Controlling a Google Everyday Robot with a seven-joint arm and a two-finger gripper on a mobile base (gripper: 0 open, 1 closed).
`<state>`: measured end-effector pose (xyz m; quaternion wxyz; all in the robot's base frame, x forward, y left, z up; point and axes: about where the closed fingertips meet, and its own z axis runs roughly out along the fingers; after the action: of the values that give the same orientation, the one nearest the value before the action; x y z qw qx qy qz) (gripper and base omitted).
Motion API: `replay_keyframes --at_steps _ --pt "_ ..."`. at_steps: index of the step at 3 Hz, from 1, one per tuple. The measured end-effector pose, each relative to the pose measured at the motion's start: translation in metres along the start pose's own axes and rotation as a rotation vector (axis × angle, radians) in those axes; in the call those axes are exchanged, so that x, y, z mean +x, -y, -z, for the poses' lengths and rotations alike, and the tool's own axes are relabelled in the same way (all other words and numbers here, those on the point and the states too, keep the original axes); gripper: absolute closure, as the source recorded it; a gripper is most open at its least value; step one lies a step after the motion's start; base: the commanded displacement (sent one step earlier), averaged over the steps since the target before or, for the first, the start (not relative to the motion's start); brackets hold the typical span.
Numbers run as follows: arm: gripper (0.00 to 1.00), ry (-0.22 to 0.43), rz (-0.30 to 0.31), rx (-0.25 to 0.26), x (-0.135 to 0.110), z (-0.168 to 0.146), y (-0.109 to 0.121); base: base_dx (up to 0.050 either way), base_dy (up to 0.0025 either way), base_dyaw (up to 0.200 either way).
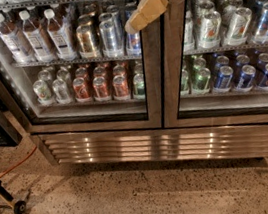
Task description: Open left fridge door
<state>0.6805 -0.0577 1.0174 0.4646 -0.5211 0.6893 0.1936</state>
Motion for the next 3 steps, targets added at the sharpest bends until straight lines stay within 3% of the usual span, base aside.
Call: replay_keyframes --at_steps 3 --pt "0.00 0.017 -0.005 -0.038 0.0010 -0.0031 -0.0020 0.000 0.00000 0.000"
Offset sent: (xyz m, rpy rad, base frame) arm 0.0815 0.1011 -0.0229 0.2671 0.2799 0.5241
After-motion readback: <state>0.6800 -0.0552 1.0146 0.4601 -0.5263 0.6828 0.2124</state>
